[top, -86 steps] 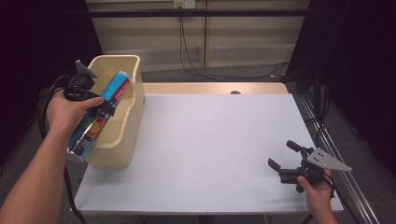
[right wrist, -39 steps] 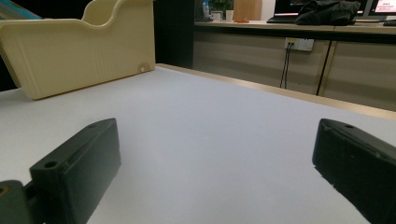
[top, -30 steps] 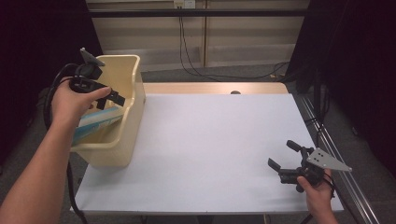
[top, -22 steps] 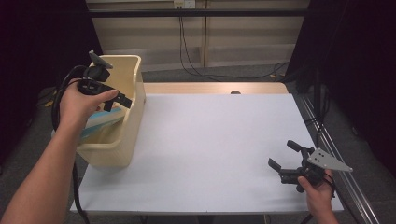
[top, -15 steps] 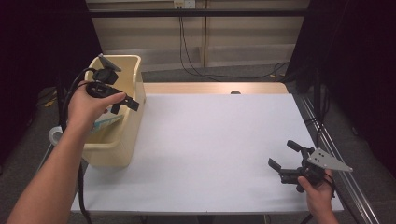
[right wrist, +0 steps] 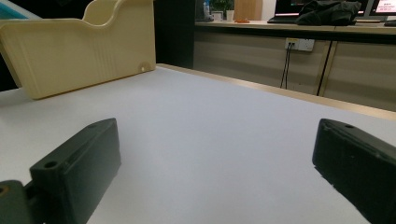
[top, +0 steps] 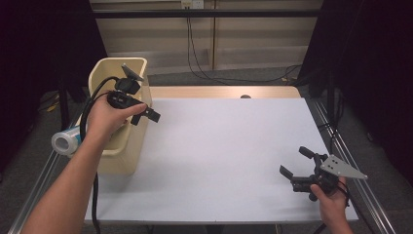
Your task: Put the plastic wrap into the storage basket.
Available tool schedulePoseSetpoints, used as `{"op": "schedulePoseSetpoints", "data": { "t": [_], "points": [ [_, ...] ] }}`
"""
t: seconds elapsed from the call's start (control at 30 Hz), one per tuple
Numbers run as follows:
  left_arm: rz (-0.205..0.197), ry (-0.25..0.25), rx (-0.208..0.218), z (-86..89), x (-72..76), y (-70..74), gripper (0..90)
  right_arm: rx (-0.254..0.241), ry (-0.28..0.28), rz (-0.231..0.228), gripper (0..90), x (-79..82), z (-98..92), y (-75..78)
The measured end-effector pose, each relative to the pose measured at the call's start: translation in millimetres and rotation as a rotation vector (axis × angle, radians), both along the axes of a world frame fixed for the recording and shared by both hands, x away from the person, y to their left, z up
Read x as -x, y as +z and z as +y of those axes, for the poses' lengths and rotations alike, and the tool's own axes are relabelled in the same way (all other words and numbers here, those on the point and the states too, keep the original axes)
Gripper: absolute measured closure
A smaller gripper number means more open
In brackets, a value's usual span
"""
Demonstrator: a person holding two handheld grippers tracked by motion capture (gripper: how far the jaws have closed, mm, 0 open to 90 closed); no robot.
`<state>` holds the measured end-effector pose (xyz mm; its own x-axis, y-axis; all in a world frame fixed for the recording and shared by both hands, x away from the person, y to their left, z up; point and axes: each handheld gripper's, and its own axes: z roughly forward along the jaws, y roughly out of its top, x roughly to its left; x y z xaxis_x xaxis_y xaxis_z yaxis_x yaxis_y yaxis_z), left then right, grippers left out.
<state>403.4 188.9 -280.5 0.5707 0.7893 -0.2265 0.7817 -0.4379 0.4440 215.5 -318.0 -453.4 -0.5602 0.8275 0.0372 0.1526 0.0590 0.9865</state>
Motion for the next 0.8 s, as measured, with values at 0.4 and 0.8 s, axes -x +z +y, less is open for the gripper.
{"op": "schedulePoseSetpoints", "data": {
  "t": [0.4,0.8],
  "points": [
    [0.012,-0.054,0.002,-15.8,4.9,-13.8,24.0,-0.002,0.003,0.005,0.5,0.0,1.4,-0.3],
    [0.028,-0.096,0.005,-26.5,9.5,-30.4,23.6,0.006,0.004,0.005,0.5,-0.4,1.3,-0.7]
  ]
}}
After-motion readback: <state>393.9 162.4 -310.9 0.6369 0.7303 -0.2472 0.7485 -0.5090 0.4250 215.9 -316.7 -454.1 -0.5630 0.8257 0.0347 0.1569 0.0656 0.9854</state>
